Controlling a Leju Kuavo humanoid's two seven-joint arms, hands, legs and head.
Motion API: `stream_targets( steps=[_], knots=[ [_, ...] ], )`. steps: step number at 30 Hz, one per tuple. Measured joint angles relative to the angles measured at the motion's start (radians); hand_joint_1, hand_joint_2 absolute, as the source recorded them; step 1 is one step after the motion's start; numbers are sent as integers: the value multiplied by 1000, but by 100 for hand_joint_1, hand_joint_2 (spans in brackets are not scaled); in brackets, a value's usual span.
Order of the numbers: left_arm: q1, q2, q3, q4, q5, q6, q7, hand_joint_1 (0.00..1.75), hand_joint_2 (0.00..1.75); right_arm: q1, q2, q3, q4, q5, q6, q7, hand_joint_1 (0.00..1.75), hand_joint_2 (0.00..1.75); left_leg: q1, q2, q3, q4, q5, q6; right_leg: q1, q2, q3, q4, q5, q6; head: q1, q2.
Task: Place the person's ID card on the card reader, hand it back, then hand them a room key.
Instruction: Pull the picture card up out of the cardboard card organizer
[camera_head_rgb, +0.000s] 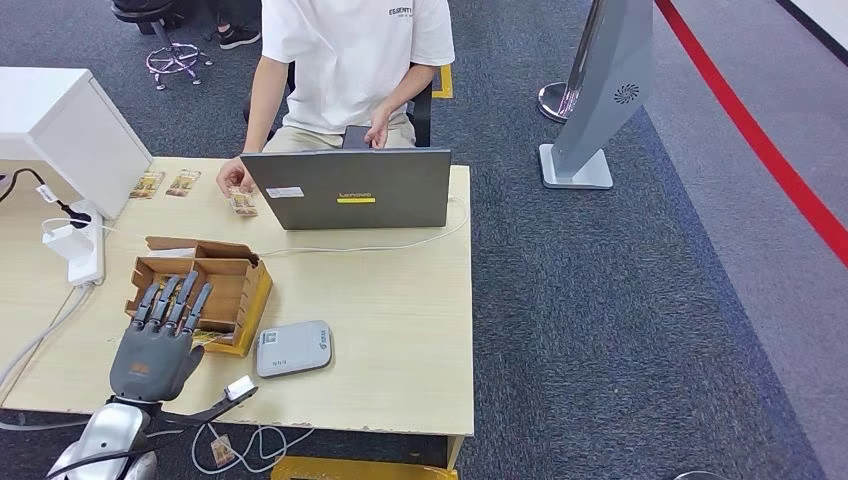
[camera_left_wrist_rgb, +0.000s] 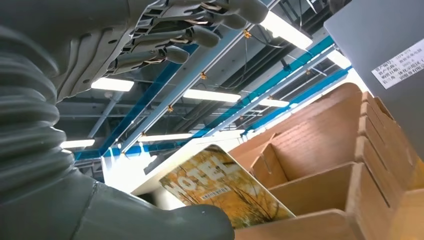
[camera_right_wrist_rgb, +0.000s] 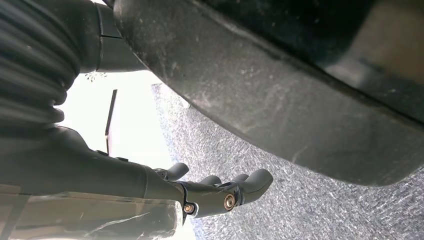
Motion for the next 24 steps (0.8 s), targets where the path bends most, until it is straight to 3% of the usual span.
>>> stream_targets(
  steps=[2,8,24],
  knots=[
    [-3,0,-4,6,2,-15,5,175,175,0,0,0,0,0,0,0,0,175,0,0,0,0,0,0,0,0,0,0,0,0,0,0],
    [-11,1,-6,22,46,-94,2,175,175,0,0,0,0,0,-1,0,0,175,0,0,0,0,0,0,0,0,0,0,0,0,0,0],
    [-14,2,-17,23,102,-156,-6,175,175,0,0,0,0,0,-12,3,0,175,0,0,0,0,0,0,0,0,0,0,0,0,0,0]
  ],
)
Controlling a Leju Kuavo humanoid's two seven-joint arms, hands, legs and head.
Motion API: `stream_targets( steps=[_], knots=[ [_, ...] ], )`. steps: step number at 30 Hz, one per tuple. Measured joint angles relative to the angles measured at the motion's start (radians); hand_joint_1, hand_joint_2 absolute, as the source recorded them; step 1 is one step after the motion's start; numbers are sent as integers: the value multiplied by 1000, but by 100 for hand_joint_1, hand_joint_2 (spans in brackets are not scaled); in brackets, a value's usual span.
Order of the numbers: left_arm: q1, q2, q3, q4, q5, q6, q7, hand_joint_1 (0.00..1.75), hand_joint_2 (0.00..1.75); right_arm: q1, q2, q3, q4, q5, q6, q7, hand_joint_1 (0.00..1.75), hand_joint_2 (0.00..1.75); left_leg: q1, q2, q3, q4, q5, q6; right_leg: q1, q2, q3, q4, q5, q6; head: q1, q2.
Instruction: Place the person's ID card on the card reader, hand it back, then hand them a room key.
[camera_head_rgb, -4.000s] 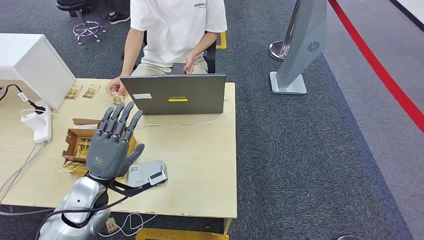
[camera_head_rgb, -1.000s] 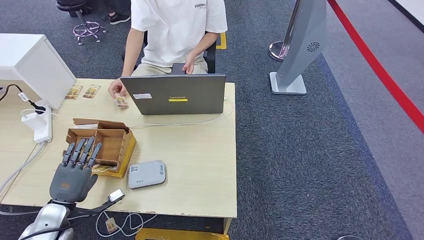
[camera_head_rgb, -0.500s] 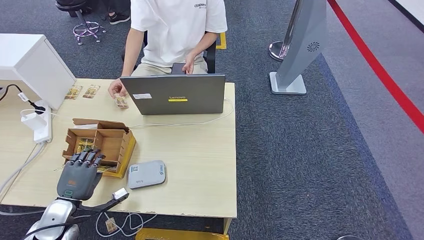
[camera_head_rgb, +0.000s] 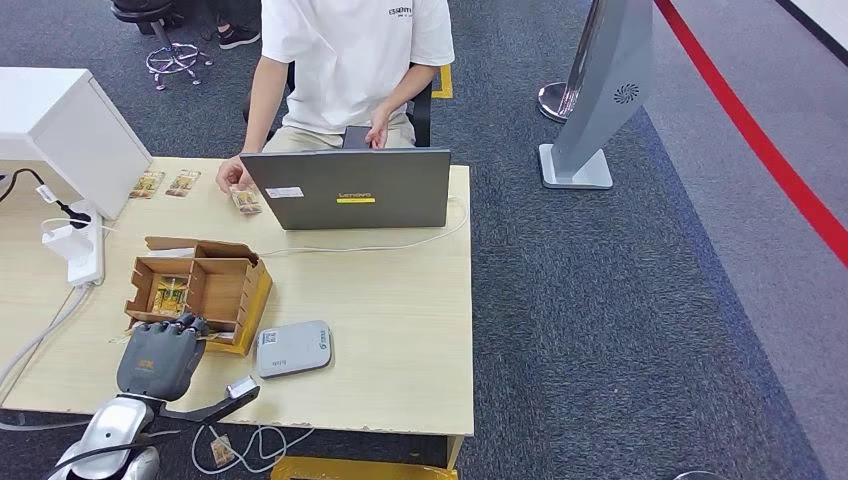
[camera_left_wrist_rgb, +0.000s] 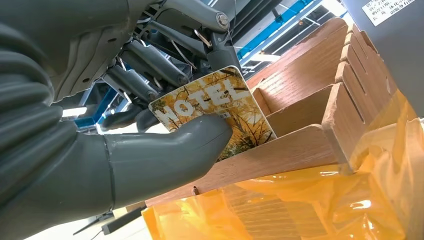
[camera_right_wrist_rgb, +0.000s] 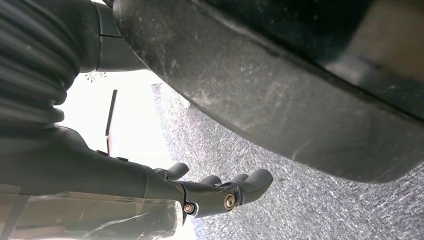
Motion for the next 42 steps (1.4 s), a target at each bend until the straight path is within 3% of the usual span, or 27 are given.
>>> stream_targets(
  steps=[9,17,22,25,28,36,42],
  knots=[
    [44,-4,-17,-104,-5,33,3,175,175,0,1,0,0,-7,-3,9,0,175,0,0,0,0,0,0,0,0,0,0,0,0,0,0],
    [90,5,-108,-408,-6,11,12,175,175,0,1,0,0,-31,-20,10,0,175,0,0,0,0,0,0,0,0,0,0,0,0,1,0],
    [54,27,-181,-584,91,10,-1,175,175,0,2,-6,0,-35,-22,10,0,175,0,-1,0,0,1,0,0,-1,-1,0,0,0,0,0],
    [-49,29,-207,-612,114,-15,6,175,175,-1,2,-7,0,-17,-10,8,0,175,0,-2,0,0,2,0,0,-2,0,0,1,0,0,0],
    [-220,23,-214,-537,77,-64,32,175,175,-2,2,-3,0,8,8,-4,0,175,1,-4,0,0,5,0,1,-3,-1,0,3,0,0,0],
    [-702,-30,-233,45,-17,-101,91,175,175,-3,0,25,-1,43,33,-26,0,175,2,-1,-2,0,10,0,1,1,-4,1,11,-1,0,0],
    [-870,-94,-258,341,-37,-117,123,175,175,-2,0,32,-1,35,33,-28,0,175,1,0,-5,1,10,0,1,3,-6,1,11,0,0,0]
  ],
)
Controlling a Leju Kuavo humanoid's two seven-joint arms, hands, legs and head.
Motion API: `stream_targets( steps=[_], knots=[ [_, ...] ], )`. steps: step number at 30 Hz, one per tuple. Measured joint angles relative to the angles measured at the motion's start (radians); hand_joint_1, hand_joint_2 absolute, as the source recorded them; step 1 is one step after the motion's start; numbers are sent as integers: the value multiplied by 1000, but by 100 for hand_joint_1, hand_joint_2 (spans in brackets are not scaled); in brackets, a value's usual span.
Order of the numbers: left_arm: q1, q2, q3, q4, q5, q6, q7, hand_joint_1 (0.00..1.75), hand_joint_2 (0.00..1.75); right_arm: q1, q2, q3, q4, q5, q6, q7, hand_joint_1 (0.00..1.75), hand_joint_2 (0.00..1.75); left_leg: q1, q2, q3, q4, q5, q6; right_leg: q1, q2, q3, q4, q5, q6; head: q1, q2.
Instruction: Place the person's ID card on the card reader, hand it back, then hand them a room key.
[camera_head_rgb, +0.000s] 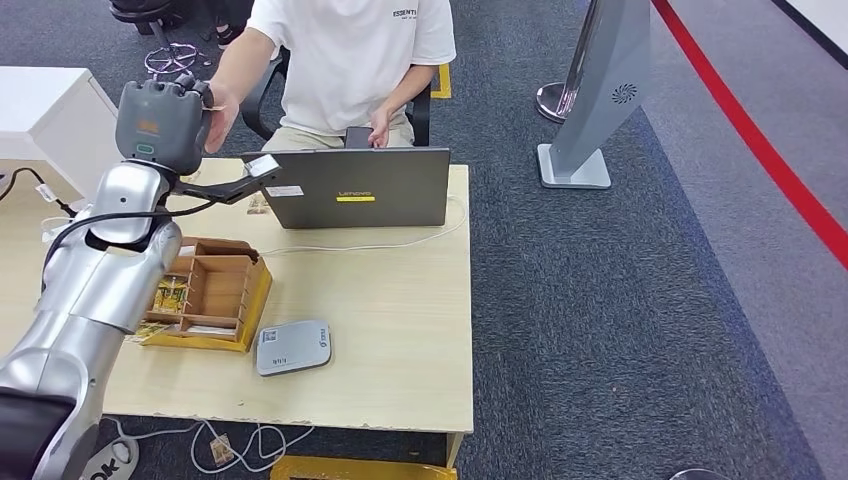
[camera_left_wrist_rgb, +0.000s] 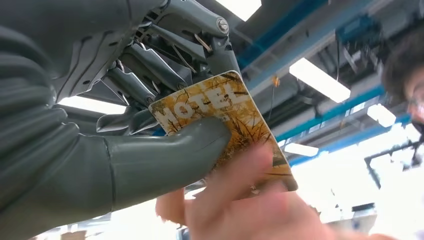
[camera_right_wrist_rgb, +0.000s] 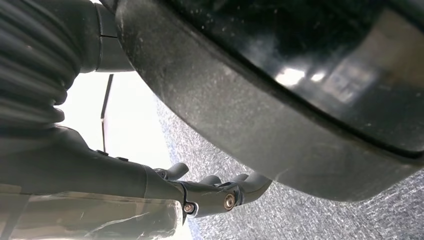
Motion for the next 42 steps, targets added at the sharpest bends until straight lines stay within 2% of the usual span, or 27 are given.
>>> stream_targets(
  steps=[4,8,12,16,19,22,24,28,30,32,35,38,40,42],
  knots=[
    [-54,-47,-8,111,7,7,6,0,175,0,0,0,0,-6,11,15,0,175,0,0,-2,0,0,0,0,0,0,0,0,0,0,0],
    [-67,-75,-9,159,34,43,-5,0,175,0,0,0,0,-8,19,28,0,175,0,0,-2,0,0,0,0,0,-1,0,0,0,0,0],
    [-62,-82,-9,174,57,74,-25,0,175,0,0,0,0,-11,18,26,0,175,0,0,-3,0,0,0,0,0,-1,0,0,0,0,0],
    [-1,-67,-9,124,94,81,-61,0,175,1,0,0,0,-18,15,22,0,175,0,1,-3,-1,0,0,0,0,0,1,0,0,0,0],
    [126,-4,-7,-20,169,78,-95,0,175,2,0,-3,0,-28,11,23,0,175,-1,5,-2,-2,-1,-1,0,5,2,1,0,0,1,0],
    [327,101,26,-229,270,79,-131,0,175,6,0,-9,0,-40,0,24,0,175,-1,11,0,-3,-4,-2,0,11,0,2,-2,-2,0,0],
    [459,165,84,-344,332,82,-162,0,175,9,0,-15,1,-46,-5,24,0,175,0,11,0,-3,-4,-2,0,11,-1,2,-3,-3,-1,0],
    [684,271,288,-492,477,84,-235,0,175,11,0,-22,1,-45,-4,24,0,175,0,11,-2,-5,-5,-4,1,10,-3,3,-6,-6,0,0],
    [772,326,439,-509,570,79,-282,0,175,12,0,-22,2,-39,2,24,0,175,2,12,-2,-6,-6,-5,2,11,-4,3,-7,-7,0,0],
    [825,380,605,-482,652,61,-342,0,175,13,0,-22,2,-34,4,23,0,175,3,11,-2,-6,-6,-6,4,10,-5,3,-8,-8,0,0],
    [851,452,847,-354,784,-26,-415,0,175,13,0,-22,2,-32,3,20,0,175,6,10,-2,-6,-7,-7,6,8,-4,3,-10,-8,0,0],
    [851,518,1078,-150,923,-132,-441,0,175,13,0,-22,2,-30,-2,19,0,175,6,11,-2,-6,-7,-9,8,9,-3,3,-9,-11,-1,0],
    [848,543,1221,11,1004,-162,-433,0,175,13,0,-22,3,-30,-7,21,0,175,6,10,-2,-6,-7,-9,7,8,-3,3,-9,-11,-2,0],
    [847,539,1335,146,1067,-169,-411,0,175,13,0,-22,3,-30,-15,23,0,175,5,7,-2,-6,-8,-9,6,5,-3,2,-11,-10,-3,0]
  ],
)
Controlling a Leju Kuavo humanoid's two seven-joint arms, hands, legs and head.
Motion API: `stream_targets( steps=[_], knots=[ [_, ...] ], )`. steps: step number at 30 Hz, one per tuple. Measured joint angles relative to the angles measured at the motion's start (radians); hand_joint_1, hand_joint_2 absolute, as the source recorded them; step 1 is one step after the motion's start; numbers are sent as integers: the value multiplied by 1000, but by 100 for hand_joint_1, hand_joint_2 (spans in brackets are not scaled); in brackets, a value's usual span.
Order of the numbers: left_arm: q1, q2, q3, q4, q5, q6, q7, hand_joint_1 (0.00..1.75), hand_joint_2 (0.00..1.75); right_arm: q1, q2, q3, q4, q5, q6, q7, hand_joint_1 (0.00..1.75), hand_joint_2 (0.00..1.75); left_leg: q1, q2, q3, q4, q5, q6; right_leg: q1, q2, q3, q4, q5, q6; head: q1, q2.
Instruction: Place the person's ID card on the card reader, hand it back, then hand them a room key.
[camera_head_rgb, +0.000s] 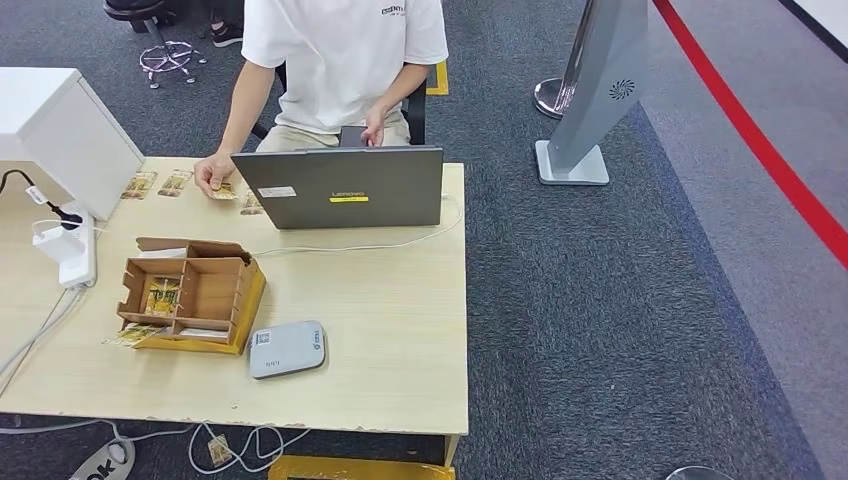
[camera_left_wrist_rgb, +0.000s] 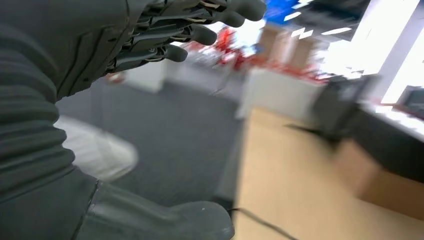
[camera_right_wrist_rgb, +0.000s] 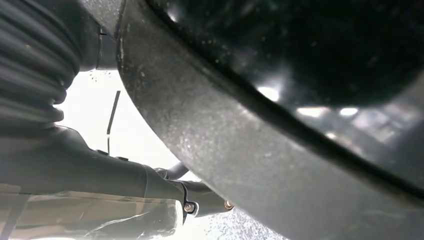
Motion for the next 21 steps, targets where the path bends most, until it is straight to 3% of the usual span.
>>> stream_targets(
  steps=[3,7,9,11,12,13,16,21],
  knots=[
    [6,-57,123,148,86,-32,30,0,175,0,2,0,1,-7,-11,3,0,175,-1,-9,0,0,0,0,-1,-9,2,-2,-3,1,1,0],
    [14,-212,266,319,298,-128,52,0,0,0,5,-3,2,-13,-22,10,0,175,-4,-14,0,0,0,1,-4,-14,4,-3,-3,5,4,0],
    [16,-302,293,378,345,-120,67,0,0,0,6,-7,2,-15,-20,12,0,87,-6,-15,0,1,1,3,-6,-14,4,-4,-2,7,5,0],
    [15,-413,309,428,348,-101,104,0,87,0,6,-10,2,-17,-11,13,0,0,-10,-15,0,1,1,6,-10,-14,4,-4,-1,9,4,0],
    [14,-471,314,449,341,-90,126,0,131,1,6,-10,2,-18,-6,13,0,0,-11,-15,0,1,1,7,-11,-14,4,-4,0,10,4,0],
    [13,-534,317,469,330,-76,150,0,175,1,6,-12,2,-18,1,12,0,44,-12,-15,0,1,1,8,-12,-14,4,-4,0,11,3,0],
    [5,-686,316,517,267,-30,241,0,175,2,5,-15,1,-17,15,9,0,175,-12,-14,-1,3,2,10,-12,-13,4,-5,2,14,6,0],
    [-8,-854,288,560,172,-30,338,0,175,-1,4,-17,-1,-9,31,-3,0,175,-11,-14,-1,4,2,11,-11,-13,4,-5,4,15,6,0]
  ],
)
